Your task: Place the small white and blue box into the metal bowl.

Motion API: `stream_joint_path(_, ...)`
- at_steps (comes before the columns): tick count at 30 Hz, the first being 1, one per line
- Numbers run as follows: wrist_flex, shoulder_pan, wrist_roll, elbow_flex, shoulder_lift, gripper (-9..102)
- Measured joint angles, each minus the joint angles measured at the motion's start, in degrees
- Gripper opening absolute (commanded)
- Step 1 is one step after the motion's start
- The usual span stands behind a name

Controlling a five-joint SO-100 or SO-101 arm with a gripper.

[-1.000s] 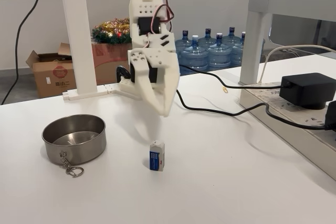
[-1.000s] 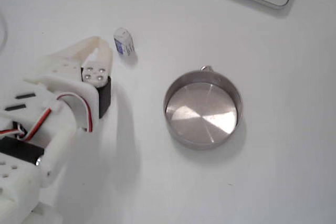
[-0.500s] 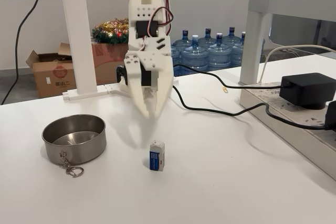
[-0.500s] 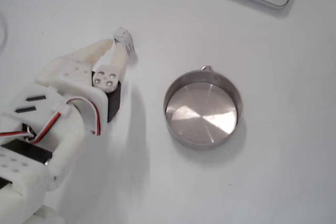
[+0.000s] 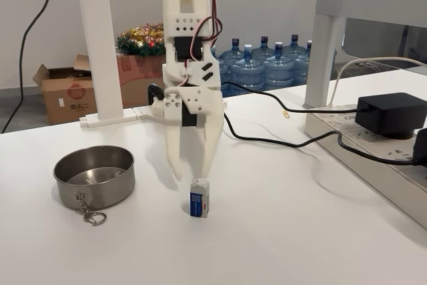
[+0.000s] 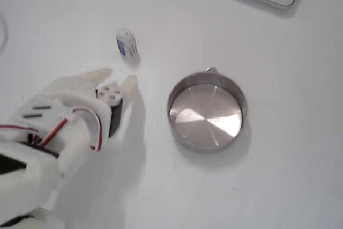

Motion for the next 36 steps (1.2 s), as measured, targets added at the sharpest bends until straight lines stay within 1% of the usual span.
stream_joint_path(6, 0.0, -1.9, 3.0, -3.3, -3.3, 13)
stream_joint_path(12, 0.0, -1.9, 3.0, -5.5, -5.5, 21)
stream_joint_path(23, 0.0, -1.9, 3.0, -9.1, -7.3, 21)
stream_joint_path(36, 0.0, -2.0, 3.0, -15.4, -15.1, 21)
